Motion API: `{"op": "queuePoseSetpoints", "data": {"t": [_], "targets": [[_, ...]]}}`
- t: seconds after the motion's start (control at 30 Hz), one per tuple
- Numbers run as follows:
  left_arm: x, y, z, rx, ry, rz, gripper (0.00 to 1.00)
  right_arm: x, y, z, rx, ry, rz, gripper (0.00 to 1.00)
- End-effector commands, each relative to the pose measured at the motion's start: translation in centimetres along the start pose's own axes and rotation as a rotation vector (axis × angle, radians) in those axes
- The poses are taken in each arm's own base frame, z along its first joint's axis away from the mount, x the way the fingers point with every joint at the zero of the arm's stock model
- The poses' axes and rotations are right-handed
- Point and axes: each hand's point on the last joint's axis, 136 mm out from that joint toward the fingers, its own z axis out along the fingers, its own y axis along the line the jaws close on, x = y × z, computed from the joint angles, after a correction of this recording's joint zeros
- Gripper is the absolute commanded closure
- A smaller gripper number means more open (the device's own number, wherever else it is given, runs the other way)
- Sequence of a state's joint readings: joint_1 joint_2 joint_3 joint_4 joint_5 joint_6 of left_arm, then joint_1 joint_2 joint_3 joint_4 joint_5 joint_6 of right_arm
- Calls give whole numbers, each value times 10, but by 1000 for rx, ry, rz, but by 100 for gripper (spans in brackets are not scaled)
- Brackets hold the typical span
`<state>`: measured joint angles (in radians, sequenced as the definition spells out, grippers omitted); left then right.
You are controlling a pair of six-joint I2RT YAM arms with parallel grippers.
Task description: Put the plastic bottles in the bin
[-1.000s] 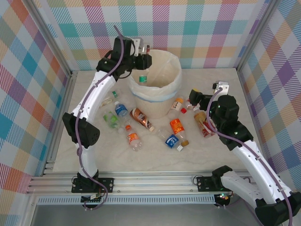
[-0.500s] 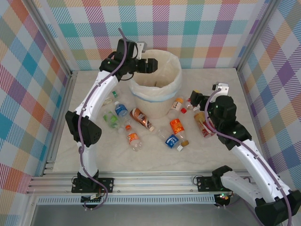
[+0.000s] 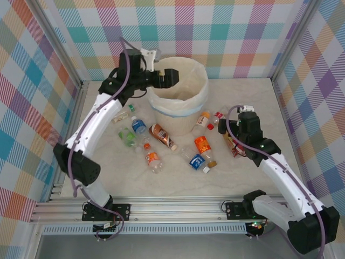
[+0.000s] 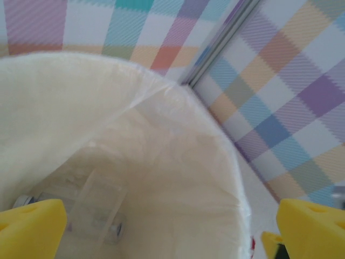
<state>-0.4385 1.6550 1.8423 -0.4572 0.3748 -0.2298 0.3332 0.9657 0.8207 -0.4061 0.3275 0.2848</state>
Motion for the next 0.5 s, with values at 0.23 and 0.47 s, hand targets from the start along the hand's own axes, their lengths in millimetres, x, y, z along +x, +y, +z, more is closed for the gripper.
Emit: {"op": "queuePoseSetpoints", "data": {"t": [0.23, 0.47], "targets": [[-54, -1, -76, -77, -472, -111, 0, 59, -28, 38, 96, 298, 35, 0], [-49, 20, -97, -169, -568, -190, 0, 77, -32, 65, 102, 418, 39, 0]]}}
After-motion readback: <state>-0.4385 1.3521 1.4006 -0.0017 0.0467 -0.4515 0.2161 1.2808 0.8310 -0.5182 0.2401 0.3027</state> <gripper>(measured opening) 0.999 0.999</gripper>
